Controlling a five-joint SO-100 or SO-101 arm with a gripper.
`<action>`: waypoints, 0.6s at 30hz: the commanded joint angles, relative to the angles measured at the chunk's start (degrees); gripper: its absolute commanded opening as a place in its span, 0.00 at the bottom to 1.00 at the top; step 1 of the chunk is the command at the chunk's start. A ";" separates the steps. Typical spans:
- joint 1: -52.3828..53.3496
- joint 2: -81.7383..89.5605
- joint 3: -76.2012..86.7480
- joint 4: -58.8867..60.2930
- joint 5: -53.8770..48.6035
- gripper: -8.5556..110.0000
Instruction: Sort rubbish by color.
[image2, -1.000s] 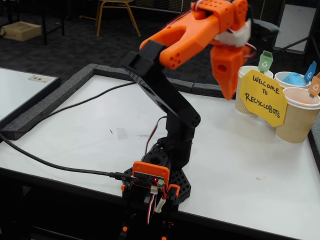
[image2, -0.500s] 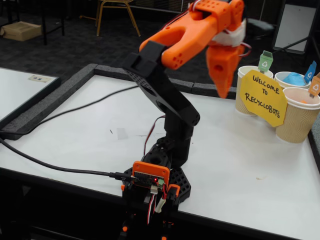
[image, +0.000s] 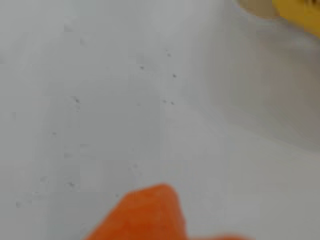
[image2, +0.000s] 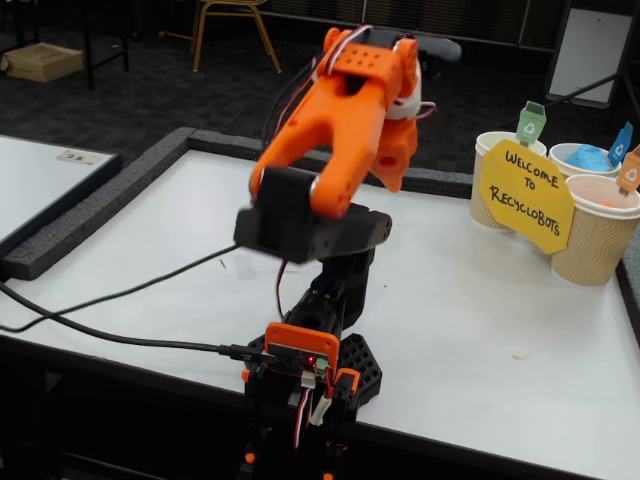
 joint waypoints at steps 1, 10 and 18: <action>-5.80 5.19 -0.70 -1.85 0.09 0.07; -15.21 12.83 7.12 -6.06 0.88 0.07; -8.00 22.41 19.69 -9.58 4.83 0.07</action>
